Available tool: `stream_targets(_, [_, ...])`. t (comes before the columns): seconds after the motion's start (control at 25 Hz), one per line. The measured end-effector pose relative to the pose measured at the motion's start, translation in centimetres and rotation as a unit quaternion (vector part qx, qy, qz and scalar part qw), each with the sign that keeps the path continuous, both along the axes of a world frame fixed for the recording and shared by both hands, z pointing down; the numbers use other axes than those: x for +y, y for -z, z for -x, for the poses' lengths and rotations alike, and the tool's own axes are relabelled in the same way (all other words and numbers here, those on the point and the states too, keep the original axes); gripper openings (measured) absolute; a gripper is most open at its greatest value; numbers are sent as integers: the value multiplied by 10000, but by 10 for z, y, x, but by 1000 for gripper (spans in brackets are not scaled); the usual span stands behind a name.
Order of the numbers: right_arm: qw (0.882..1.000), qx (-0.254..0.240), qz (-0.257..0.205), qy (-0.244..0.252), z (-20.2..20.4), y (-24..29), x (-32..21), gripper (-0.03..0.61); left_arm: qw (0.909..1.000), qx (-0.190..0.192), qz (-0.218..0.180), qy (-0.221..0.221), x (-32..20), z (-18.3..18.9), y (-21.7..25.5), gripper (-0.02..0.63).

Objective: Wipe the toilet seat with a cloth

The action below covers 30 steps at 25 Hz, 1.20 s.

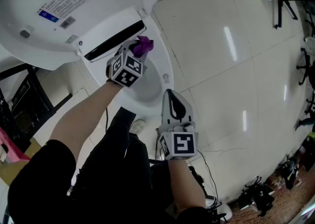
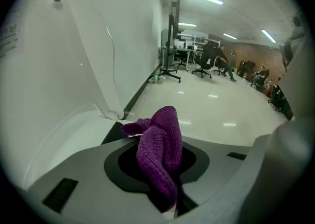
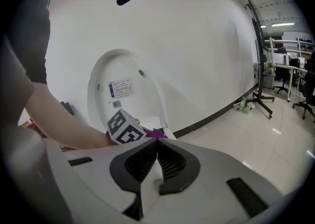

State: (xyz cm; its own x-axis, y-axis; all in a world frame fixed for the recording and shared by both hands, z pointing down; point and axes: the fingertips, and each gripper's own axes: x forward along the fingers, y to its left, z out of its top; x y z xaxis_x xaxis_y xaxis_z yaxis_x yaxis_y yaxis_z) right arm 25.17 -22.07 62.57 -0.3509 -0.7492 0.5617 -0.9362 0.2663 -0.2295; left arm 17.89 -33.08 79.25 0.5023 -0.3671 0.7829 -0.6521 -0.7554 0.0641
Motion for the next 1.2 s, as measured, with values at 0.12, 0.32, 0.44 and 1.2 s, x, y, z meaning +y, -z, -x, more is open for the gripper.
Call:
stream_targets(0.12, [9999,-91,96,-8,1,-16,-4,17,9999,-159,-47,16,-13,-6,-32,100])
stream_targets(0.32, [9998,-70,170,7,-12,-38,-4,17,9987,-497,-95,4,-23,-7,-72,100])
stream_targets(0.44, [9998,-39,176,-82,-23,-45,-2,17,9980,-621,-70,-30,-28,-9,-86,100])
stream_targets(1.2, [9988,-249,200,-360,-32,-38,12,17,9981,-256,275,-480,-18,-57,-95,97])
